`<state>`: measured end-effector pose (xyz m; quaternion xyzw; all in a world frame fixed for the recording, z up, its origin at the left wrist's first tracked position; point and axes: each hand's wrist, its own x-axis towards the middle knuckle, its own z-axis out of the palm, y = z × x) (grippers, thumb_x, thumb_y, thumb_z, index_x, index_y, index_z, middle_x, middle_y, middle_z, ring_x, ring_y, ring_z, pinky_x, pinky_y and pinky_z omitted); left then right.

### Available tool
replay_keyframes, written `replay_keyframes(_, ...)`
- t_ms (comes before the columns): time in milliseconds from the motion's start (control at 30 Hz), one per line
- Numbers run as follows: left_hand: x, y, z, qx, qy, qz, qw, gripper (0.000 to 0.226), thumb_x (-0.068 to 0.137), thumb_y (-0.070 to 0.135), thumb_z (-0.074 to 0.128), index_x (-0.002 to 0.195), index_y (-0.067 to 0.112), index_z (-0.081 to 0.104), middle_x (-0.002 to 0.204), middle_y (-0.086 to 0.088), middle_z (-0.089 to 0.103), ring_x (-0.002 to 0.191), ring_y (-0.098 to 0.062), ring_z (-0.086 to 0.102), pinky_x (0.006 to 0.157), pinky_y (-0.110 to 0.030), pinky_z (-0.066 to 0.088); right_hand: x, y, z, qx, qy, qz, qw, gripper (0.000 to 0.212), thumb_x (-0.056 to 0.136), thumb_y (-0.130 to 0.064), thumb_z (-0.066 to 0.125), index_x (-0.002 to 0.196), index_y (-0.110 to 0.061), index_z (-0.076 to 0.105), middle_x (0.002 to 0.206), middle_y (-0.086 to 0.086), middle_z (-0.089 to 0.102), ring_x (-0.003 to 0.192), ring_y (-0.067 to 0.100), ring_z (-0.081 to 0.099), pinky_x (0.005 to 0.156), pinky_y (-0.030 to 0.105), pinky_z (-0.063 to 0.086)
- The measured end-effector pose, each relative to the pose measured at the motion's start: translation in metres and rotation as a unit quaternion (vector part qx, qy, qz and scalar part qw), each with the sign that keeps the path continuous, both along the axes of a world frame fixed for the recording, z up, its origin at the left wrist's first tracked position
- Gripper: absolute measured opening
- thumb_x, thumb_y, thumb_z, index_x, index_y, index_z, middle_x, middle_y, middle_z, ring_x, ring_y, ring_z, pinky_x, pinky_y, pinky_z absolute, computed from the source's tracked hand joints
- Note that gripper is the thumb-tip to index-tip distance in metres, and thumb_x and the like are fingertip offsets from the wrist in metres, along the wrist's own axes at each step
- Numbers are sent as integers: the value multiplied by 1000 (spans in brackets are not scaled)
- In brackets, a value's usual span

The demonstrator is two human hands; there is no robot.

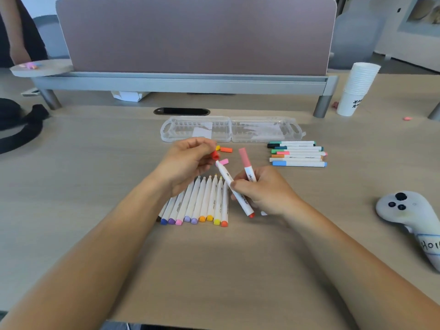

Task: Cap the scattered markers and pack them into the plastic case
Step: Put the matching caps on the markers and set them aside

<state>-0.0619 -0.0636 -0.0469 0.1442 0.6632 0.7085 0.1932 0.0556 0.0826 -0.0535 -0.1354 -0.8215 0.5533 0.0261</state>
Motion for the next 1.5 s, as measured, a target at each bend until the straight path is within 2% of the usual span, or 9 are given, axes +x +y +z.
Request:
replay_keyframes(100,4,-1,-7,-3,19,9,1000,12,96,10,60,88,9,69,80,-8,69,77,-19,65,72,-29,56,0,-3,-1,8,-4,5,1000,25,87,-15,62,81,9,63,70,18,58,51,14,43,50,22,35)
replay_keyframes(267,7,-5,-8,-4,35,16,999,11,95,10,61,88,9,70,82,-9,70,81,-22,63,81,-38,54,1,-4,-2,12,4,3,1000,23,87,-16,63,78,6,64,85,27,66,61,17,51,60,28,41)
replay_keyframes(533,17,-3,-6,-5,55,12,998,11,94,8,62,87,9,70,76,1,73,74,-13,67,82,-34,54,-1,-2,-4,23,24,-14,999,20,86,-13,64,66,-13,65,84,23,70,57,13,54,54,21,42)
replay_keyframes(733,24,3,-11,-5,88,43,995,8,89,11,69,82,13,72,74,6,74,71,-7,68,84,-33,57,-1,-1,-6,37,64,1,997,13,89,-11,66,82,0,70,66,7,60,47,5,47,47,14,38)
replay_keyframes(900,21,4,-14,-25,115,52,992,6,89,14,71,84,15,74,80,-3,76,77,-16,68,84,-40,58,0,-4,-12,83,91,58,991,33,99,-22,57,79,4,61,57,-2,43,48,5,36,47,15,29)
replay_keyframes(1033,25,7,-16,-20,146,69,987,11,89,15,71,80,21,74,82,-2,76,75,-12,68,79,-32,57,-3,-1,-14,101,102,47,989,35,100,-29,54,87,2,64,63,3,44,52,9,34,49,22,27)
replay_keyframes(1167,29,12,-17,-39,162,72,983,4,89,15,71,89,14,75,87,-5,76,78,-8,68,76,-28,55,-4,1,-17,118,91,57,987,36,100,-28,53,83,3,59,67,7,46,59,16,38,57,31,29)
replay_keyframes(1333,30,13,-13,-44,200,22,979,12,90,13,70,101,11,75,95,-3,76,90,-14,71,82,-32,55,-4,1,-17,97,121,89,984,20,100,-17,55,80,-19,58,70,-7,57,62,0,49,62,21,41)
replay_keyframes(1500,38,18,-15,-28,258,-2,966,26,93,6,64,112,22,67,94,-6,76,91,-24,71,86,-42,57,-8,6,-22,82,161,50,982,11,93,-18,50,86,-18,59,79,7,62,74,16,55,72,34,47)
